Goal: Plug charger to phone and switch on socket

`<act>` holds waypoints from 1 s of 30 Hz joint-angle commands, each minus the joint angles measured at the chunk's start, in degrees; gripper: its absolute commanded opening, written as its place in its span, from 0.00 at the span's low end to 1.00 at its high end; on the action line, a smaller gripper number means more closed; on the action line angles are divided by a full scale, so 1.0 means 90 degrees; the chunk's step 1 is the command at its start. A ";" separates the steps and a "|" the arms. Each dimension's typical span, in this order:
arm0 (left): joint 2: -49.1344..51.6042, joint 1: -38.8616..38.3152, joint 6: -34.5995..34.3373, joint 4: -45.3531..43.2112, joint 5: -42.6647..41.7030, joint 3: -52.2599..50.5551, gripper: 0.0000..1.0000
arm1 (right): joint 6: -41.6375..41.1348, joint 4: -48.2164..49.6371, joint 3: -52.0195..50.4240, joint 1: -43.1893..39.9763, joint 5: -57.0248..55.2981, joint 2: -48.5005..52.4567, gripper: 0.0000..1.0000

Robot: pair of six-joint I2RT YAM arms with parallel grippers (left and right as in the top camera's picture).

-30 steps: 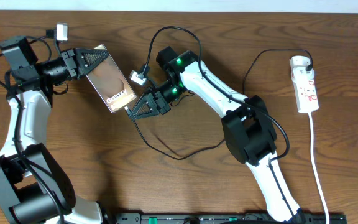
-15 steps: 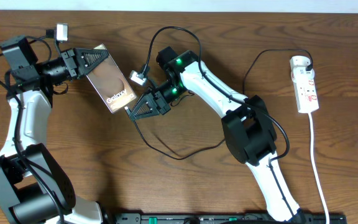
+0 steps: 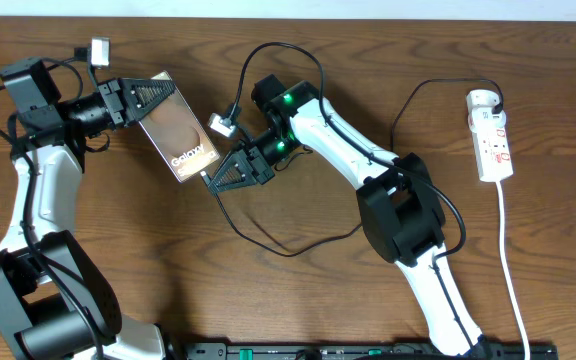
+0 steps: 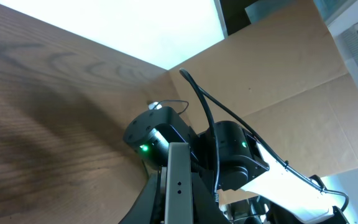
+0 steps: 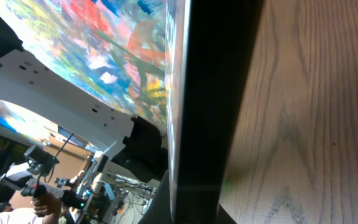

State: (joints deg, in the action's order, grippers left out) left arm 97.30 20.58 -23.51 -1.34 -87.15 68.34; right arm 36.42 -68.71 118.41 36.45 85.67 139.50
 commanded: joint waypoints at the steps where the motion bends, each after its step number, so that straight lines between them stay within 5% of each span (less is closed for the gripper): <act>1: -0.0126 0.0019 0.0109 0.0029 -0.0321 0.0012 0.07 | -0.0022 0.0000 0.0010 -0.0039 0.0146 -0.0012 0.01; 30: -0.0126 -0.0158 0.0420 0.0092 -0.0313 0.0012 0.08 | -0.0022 -0.0032 0.0010 -0.0041 0.0092 -0.0012 0.01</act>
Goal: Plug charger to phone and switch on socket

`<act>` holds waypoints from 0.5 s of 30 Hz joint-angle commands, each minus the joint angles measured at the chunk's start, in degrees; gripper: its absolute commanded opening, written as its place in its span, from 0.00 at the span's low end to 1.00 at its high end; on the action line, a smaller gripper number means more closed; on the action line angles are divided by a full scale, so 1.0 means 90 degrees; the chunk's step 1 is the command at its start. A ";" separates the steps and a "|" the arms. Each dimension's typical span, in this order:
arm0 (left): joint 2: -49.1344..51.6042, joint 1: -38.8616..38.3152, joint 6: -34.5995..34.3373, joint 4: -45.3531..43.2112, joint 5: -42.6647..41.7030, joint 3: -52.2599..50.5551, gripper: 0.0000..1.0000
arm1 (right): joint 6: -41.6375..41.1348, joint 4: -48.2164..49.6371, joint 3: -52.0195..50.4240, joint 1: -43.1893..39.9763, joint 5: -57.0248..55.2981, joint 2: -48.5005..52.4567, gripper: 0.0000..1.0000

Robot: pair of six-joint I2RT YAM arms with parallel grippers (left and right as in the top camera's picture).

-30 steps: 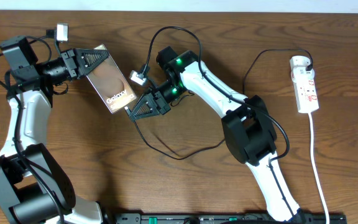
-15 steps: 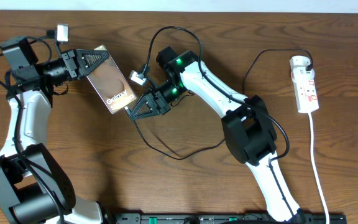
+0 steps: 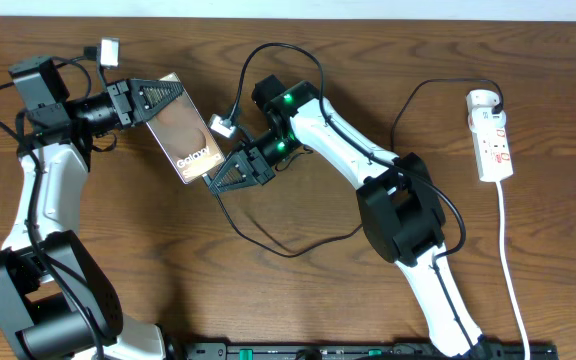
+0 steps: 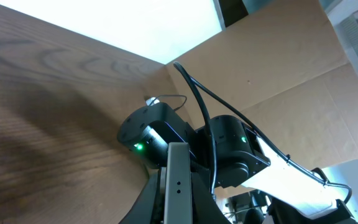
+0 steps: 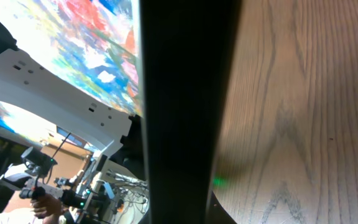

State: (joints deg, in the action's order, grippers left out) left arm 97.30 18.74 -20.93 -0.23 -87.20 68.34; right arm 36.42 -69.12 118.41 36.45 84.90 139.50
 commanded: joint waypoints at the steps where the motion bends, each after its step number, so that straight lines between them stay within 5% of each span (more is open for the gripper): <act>1: -0.0126 0.0104 0.0134 -0.0034 -0.0308 0.0012 0.07 | -0.0024 0.0015 0.0010 -0.0041 0.0126 -0.0012 0.01; 15: -0.0126 0.0228 0.0134 0.0056 -0.0316 0.0012 0.07 | -0.0022 0.0019 0.0010 -0.0039 0.0129 -0.0012 0.01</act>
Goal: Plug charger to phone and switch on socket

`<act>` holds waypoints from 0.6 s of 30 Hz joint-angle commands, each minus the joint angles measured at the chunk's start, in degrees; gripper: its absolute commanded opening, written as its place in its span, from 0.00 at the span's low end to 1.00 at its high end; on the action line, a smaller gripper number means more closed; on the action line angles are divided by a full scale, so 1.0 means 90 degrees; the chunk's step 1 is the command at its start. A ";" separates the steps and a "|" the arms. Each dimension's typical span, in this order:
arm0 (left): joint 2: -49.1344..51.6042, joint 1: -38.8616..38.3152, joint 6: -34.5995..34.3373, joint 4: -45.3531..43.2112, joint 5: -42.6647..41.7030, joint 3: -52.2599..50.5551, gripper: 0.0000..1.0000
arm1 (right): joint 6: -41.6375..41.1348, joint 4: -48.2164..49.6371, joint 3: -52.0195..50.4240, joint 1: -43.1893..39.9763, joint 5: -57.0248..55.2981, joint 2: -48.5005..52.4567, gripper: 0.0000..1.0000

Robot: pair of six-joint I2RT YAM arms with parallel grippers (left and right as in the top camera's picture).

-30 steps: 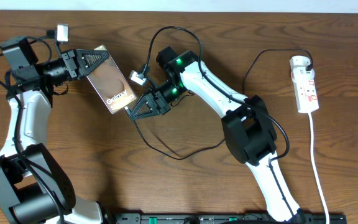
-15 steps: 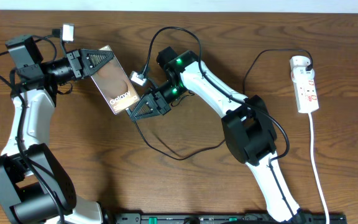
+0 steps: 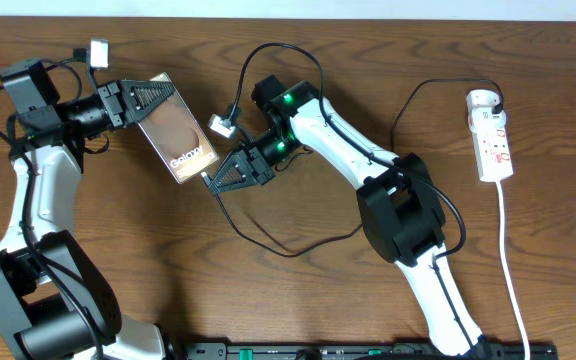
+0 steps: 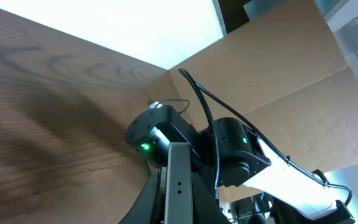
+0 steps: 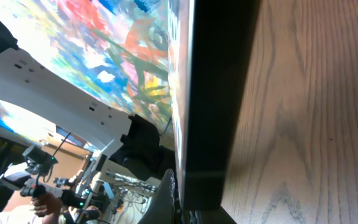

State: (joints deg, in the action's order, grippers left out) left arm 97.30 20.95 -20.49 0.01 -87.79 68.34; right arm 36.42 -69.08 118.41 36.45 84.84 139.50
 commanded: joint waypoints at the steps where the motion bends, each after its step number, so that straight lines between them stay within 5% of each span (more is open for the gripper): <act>1: -0.0126 -0.0034 0.0087 0.0061 -0.0250 0.0012 0.07 | -0.0022 0.0012 0.0010 -0.0039 0.0136 -0.0012 0.01; 18: -0.0124 -0.0170 0.0260 0.0138 -0.0248 0.0012 0.08 | -0.0049 0.0010 0.0010 -0.0041 0.0136 -0.0012 0.01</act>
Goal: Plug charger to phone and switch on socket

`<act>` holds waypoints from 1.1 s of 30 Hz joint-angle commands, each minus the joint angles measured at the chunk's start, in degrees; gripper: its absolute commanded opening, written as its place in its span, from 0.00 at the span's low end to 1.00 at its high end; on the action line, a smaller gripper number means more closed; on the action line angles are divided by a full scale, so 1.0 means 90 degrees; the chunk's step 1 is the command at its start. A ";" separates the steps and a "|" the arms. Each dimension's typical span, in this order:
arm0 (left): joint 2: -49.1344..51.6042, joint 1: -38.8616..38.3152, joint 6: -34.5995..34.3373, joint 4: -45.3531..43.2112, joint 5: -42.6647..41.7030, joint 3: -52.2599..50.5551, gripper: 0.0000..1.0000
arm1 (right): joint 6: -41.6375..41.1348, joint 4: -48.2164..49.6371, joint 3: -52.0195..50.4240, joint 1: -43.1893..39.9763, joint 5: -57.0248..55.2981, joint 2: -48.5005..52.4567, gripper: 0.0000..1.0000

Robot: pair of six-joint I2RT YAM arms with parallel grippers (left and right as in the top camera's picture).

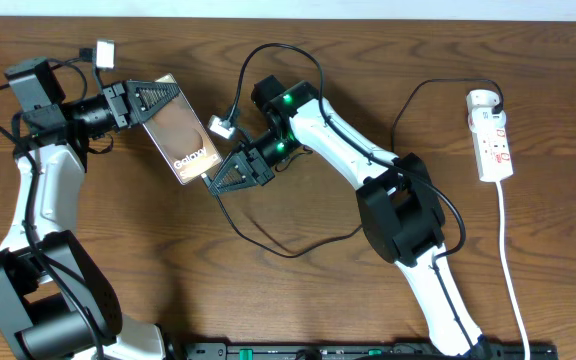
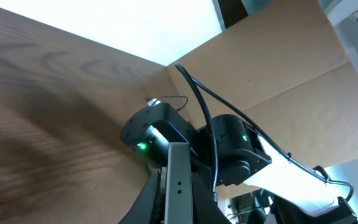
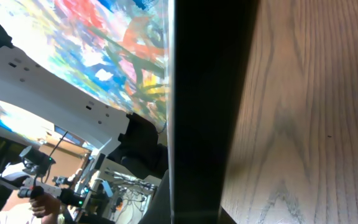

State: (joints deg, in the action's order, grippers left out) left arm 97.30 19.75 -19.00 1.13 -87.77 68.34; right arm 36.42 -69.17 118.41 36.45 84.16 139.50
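My left gripper (image 1: 146,101) is shut on the top end of the phone (image 1: 183,135), a tan slab marked "Galaxy" that is held tilted above the table. In the left wrist view the phone's grey edge (image 2: 178,180) stands between the fingers. My right gripper (image 1: 218,180) is shut, and its tip meets the phone's lower corner with the black charger cable (image 1: 268,245) trailing from it. The plug itself is hidden. In the right wrist view the phone's dark edge (image 3: 210,106) fills the middle. The white socket strip (image 1: 491,135) lies at the far right.
The black cable loops across the middle of the wooden table (image 1: 118,260) and runs up to the socket strip. A small white connector (image 1: 220,126) hangs on a wire beside the right wrist. Another white tag (image 1: 105,47) sits above the left arm.
The left arm and the phone have shifted slightly up and to the right. In the right wrist view the phone's edge sits a little further left. Both grippers keep their hold.
In all the earlier moments the left gripper held the phone with its lower corner at the right gripper's tip. The phone sat slightly lower-left, then upper-right, then lower-left again, and now upper-right. The right arm and the socket strip stayed in place.
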 commanded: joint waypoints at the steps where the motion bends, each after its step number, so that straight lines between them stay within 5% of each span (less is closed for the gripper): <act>1: -0.0124 -0.0036 0.0114 0.0017 -0.0253 0.0012 0.08 | -0.0049 0.0019 0.0010 -0.0041 0.0211 -0.0012 0.01; 33: -0.0126 -0.0039 0.1039 0.1088 -0.0253 0.0012 0.07 | -0.0073 0.0075 0.0010 -0.0041 0.0219 -0.0012 0.01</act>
State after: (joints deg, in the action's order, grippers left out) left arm 97.30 20.10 -10.02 10.13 -86.70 68.36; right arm 36.38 -69.30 117.97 36.60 81.82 139.50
